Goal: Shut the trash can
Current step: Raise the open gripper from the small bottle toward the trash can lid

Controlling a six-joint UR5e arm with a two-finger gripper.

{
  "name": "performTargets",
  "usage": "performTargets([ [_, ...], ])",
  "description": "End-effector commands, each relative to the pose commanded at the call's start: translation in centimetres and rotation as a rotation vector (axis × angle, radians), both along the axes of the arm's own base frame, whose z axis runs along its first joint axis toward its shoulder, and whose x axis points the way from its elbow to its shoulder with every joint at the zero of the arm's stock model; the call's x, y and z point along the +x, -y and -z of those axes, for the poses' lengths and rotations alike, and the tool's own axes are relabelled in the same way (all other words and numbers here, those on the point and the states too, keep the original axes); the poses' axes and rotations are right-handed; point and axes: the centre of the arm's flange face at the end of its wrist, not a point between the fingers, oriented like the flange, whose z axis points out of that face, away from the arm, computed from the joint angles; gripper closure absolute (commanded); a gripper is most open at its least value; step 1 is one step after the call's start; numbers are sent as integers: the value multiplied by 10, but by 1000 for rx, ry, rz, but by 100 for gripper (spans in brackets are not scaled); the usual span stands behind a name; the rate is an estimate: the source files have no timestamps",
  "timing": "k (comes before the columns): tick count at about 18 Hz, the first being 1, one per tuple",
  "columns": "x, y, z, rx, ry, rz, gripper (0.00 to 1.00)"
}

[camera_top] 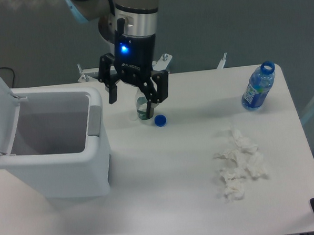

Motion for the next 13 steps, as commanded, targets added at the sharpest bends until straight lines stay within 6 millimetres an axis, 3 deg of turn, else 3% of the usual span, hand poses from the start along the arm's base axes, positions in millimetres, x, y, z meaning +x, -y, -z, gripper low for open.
performTargets([
  [13, 0, 1, -1, 64, 42, -48, 0],
])
